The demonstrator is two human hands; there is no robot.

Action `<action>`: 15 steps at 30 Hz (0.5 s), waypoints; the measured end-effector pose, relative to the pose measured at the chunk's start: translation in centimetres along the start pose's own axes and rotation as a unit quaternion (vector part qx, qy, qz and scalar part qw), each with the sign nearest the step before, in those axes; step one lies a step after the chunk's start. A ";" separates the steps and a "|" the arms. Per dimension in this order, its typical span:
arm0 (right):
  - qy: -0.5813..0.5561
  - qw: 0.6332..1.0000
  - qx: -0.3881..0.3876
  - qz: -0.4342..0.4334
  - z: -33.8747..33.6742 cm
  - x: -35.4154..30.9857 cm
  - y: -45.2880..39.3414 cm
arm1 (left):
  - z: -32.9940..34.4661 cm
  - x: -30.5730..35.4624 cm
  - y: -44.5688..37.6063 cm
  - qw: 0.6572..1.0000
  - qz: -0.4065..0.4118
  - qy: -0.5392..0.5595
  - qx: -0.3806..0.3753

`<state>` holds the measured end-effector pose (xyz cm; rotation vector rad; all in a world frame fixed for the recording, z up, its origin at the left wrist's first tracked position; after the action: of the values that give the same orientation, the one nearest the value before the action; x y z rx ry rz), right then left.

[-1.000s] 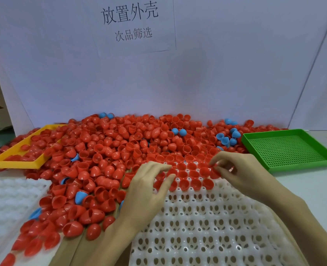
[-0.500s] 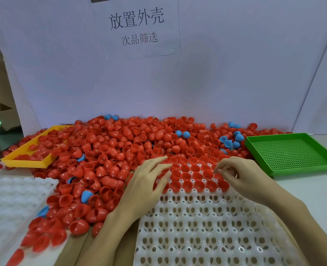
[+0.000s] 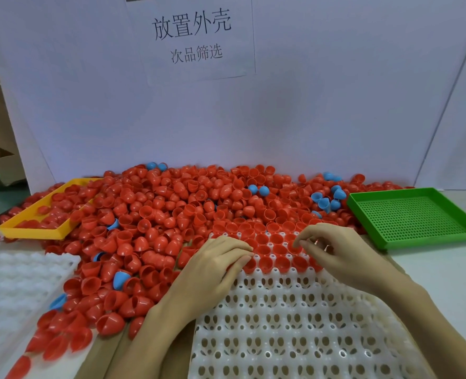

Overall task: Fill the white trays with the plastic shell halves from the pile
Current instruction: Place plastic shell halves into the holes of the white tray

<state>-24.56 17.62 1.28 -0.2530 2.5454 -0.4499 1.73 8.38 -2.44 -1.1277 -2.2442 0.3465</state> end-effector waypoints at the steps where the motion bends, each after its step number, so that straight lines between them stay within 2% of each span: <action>1: -0.015 1.000 0.007 0.000 0.0 -0.1 0.0 | -0.1 0.2 0.0 1.000 0.015 0.002 0.012; 7: -0.161 0.987 0.003 -0.003 0.9 -1.8 0.0 | -0.1 1.4 0.3 0.994 0.088 0.036 0.050; 11: -0.159 0.987 -0.013 -0.017 0.8 -2.3 0.0 | 0.2 2.1 0.4 0.989 0.132 0.042 0.053; 15: -0.203 0.979 -0.007 -0.021 0.8 -2.6 0.0 | 0.2 2.5 0.5 0.984 0.152 0.050 0.078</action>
<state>-21.99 18.07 1.89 -0.3636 2.1477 -0.3540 0.77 10.65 -1.81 -1.3716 -1.9215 0.5665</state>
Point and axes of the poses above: each hand's wrist, its own y-axis away from the middle knuckle, its own z-axis out of the palm, x = y × z, the point moved 1 cm from there along -y, towards the middle knuckle, and after that the axes turned 8 degrees about -z, right-handed, at the moved point
